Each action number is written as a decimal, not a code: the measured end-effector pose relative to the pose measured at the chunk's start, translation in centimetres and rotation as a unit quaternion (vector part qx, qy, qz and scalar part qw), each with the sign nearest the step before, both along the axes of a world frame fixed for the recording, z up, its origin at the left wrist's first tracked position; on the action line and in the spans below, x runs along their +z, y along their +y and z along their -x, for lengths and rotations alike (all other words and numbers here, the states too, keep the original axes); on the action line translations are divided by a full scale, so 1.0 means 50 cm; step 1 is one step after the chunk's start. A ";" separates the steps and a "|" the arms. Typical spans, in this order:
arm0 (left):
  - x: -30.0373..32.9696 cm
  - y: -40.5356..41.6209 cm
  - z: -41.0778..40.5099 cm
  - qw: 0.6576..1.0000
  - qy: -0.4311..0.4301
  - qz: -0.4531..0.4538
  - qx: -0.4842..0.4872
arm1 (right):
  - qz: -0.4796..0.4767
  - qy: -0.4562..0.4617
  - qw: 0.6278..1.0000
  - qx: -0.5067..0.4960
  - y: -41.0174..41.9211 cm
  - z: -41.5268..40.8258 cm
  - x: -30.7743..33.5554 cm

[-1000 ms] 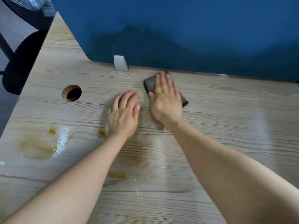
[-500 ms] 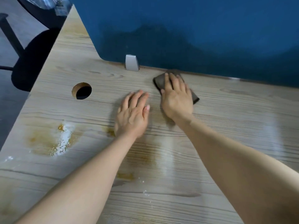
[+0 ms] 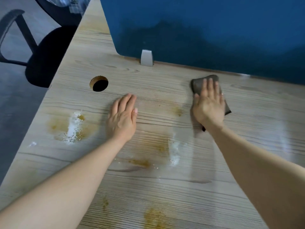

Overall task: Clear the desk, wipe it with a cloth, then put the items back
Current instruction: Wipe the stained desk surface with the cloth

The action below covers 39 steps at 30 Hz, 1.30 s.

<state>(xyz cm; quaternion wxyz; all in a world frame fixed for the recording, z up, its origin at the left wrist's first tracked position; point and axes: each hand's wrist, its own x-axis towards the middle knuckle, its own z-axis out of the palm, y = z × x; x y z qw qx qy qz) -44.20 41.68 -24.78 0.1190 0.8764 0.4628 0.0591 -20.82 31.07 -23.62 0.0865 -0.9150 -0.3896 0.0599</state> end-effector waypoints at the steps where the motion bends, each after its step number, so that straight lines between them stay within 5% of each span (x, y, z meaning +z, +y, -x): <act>1: -0.007 -0.001 0.003 1.000 0.003 -0.005 0.004 | -0.008 0.001 0.999 0.038 0.025 0.037 -0.004; 8: -0.009 -0.002 0.002 1.000 -0.014 -0.017 0.013 | 0.006 0.048 0.970 0.239 0.105 0.139 0.005; 16: -0.012 0.000 -0.004 1.000 -0.005 -0.013 0.009 | 0.010 0.009 1.000 -0.016 0.058 0.037 -0.001; 24: -0.020 0.001 0.000 0.999 -0.048 -0.018 0.019 | 0.030 0.048 0.962 0.267 0.197 0.178 0.009; 27: -0.015 0.002 -0.001 0.999 -0.032 -0.018 0.014 | 0.025 0.037 0.971 0.235 0.108 0.108 0.007; 33: -0.018 0.002 -0.003 1.000 -0.020 -0.009 0.016 | 0.028 0.019 0.999 0.002 0.049 0.052 0.001; 39: -0.016 0.002 -0.001 0.999 -0.033 -0.009 0.018 | 0.012 0.043 0.981 0.191 0.128 0.204 0.004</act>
